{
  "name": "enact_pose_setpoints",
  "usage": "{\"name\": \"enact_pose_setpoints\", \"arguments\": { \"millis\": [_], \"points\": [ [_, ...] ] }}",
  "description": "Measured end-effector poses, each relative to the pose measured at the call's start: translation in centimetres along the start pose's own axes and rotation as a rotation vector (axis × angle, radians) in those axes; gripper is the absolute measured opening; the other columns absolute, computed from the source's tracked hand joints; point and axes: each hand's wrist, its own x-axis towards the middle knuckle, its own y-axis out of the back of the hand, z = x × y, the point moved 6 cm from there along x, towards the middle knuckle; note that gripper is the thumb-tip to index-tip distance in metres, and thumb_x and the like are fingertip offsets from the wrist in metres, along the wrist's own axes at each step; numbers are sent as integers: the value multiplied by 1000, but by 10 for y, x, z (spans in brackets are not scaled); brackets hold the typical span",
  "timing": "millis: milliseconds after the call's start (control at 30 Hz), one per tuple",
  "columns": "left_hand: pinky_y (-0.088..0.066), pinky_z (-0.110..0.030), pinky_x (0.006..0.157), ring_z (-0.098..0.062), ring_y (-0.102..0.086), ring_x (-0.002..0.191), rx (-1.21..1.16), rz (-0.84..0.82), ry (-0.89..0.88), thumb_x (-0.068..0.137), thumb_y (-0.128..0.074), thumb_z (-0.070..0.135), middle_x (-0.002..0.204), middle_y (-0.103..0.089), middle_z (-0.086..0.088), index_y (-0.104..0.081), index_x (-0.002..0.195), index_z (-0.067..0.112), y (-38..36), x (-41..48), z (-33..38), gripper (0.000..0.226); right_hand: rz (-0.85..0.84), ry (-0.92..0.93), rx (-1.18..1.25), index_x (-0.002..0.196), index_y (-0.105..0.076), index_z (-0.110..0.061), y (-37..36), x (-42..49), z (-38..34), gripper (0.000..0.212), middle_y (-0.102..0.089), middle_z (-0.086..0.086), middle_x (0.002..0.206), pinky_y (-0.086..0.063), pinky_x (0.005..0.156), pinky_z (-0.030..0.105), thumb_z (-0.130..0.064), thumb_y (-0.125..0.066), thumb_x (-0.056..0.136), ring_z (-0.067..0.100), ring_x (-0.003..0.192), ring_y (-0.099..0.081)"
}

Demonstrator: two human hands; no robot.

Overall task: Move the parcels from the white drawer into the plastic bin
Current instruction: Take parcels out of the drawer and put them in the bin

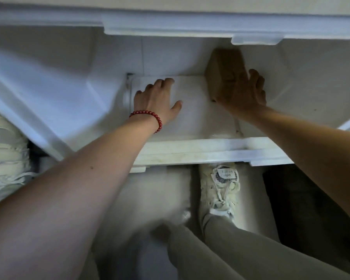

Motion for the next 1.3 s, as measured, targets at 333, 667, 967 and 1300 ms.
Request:
{"name": "enact_pose_setpoints", "arguments": {
  "millis": [333, 667, 967, 1300],
  "points": [
    [-38, -41, 93, -27, -46, 124, -9, 25, -42, 93, -44, 49, 142, -43, -4, -30, 144, 21, -14, 11, -3, 60, -33, -181, 141, 142, -33, -25, -29, 23, -11, 69, -16, 19, 153, -29, 109, 46, -44, -60, 82, 40, 138, -19],
    [-40, -40, 89, -27, -45, 124, -23, 11, -30, 93, -45, 49, 143, -41, -4, -30, 144, 21, -6, -1, -7, 60, -67, -225, 189, 148, -21, -10, -20, 11, -11, 73, -23, 25, 144, -36, 101, 34, -34, -59, 90, 39, 129, -32],
    [-43, -42, 91, -31, -43, 128, -36, -63, -53, 87, -56, 51, 150, -32, -7, -15, 149, 27, 50, -57, 19, 79, -246, 53, 357, 144, -20, -13, 48, -79, -30, 68, -42, 18, 135, -42, 87, 32, -31, -59, 91, 33, 102, -55],
    [-39, -43, 104, -30, -39, 133, -239, -102, -104, 69, -80, 45, 151, -31, -9, -8, 151, 29, 135, -169, 66, 110, -373, 274, 309, 140, -38, -24, 172, -221, -19, 49, -47, 19, 130, -28, 83, 20, -28, -55, 95, 28, 118, -41]
  ]
}}
